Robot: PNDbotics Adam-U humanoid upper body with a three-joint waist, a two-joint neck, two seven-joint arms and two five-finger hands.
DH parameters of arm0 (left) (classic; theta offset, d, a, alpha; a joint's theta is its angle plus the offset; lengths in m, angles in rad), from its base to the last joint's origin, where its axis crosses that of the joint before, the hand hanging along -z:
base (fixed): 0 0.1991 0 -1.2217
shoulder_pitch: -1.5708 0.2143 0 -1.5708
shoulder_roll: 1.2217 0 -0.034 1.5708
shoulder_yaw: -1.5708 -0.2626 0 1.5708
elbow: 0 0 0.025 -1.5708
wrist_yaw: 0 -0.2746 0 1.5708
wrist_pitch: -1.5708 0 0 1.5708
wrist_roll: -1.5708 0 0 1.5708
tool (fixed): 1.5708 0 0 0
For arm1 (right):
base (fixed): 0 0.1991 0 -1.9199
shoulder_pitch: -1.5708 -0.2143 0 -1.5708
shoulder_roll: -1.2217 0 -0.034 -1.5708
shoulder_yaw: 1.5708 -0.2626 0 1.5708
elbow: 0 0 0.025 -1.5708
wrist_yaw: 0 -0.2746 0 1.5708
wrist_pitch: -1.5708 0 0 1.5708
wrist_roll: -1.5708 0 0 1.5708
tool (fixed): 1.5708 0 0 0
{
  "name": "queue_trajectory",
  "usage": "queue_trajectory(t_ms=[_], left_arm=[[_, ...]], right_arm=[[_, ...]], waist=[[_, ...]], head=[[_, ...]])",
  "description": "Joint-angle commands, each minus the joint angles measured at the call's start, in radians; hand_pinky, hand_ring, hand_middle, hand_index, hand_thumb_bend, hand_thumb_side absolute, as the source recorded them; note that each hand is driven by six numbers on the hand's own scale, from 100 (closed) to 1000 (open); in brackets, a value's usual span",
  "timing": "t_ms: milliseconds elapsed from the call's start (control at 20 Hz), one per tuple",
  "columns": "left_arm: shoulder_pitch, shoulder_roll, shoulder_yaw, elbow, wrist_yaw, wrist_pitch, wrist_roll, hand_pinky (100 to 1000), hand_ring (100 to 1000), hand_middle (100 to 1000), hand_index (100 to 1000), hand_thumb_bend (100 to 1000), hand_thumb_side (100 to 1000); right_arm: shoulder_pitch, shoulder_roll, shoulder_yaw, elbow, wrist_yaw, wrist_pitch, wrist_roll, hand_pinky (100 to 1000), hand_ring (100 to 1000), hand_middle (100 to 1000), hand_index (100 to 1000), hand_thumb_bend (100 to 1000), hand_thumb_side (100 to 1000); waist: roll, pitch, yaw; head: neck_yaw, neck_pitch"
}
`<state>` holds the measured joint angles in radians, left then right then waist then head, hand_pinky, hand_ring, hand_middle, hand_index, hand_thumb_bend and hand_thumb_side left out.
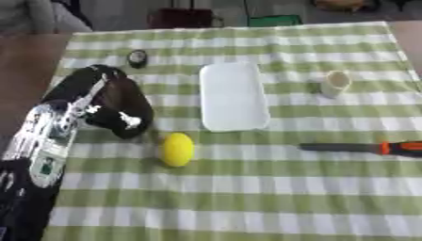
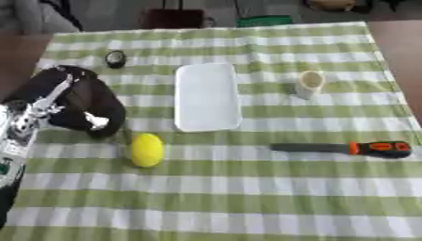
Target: Pick up objects on the table and place them in the box.
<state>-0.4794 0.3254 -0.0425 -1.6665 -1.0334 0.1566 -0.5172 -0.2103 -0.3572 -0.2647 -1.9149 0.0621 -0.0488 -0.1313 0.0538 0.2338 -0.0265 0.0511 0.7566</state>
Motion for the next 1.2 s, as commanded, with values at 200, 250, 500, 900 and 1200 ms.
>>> queue_trajectory(t_ms=[200,250,500,900,1200], left_arm=[[-0.114,0.041,-0.038,-0.018,0.041,-0.034,-0.053,392,478,626,820,361,348],[-0.138,0.039,-0.048,-0.003,0.047,-0.041,-0.059,391,476,625,820,366,347],[-0.285,-0.009,-0.12,0.154,0.071,-0.068,-0.062,405,488,633,820,401,353],[-0.423,-0.131,-0.175,0.388,0.0,-0.111,0.079,414,490,631,820,425,369],[-0.46,-0.202,-0.191,0.51,-0.106,-0.18,0.139,438,509,649,824,434,382]], right_arm=[[-0.005,-0.02,-0.005,-0.011,0.003,0.0,0.003,578,666,718,820,448,732],[-0.006,-0.02,-0.003,-0.01,0.002,-0.001,0.004,578,666,718,820,448,732],[-0.01,-0.017,0.002,-0.009,-0.002,-0.002,0.011,578,666,718,820,449,732],[-0.024,-0.014,0.015,-0.009,-0.01,-0.006,0.024,578,665,717,820,453,733],[-0.028,-0.013,0.019,-0.009,-0.013,-0.008,0.029,578,665,717,820,453,734]], waist=[[0.0,-0.026,-0.011],[0.0,-0.027,-0.013],[0.003,-0.029,-0.038],[0.0,-0.023,-0.076],[0.004,-0.023,-0.09]], head=[[0.009,0.007],[0.011,0.006],[0.027,0.005],[0.057,0.0],[0.067,0.0]])
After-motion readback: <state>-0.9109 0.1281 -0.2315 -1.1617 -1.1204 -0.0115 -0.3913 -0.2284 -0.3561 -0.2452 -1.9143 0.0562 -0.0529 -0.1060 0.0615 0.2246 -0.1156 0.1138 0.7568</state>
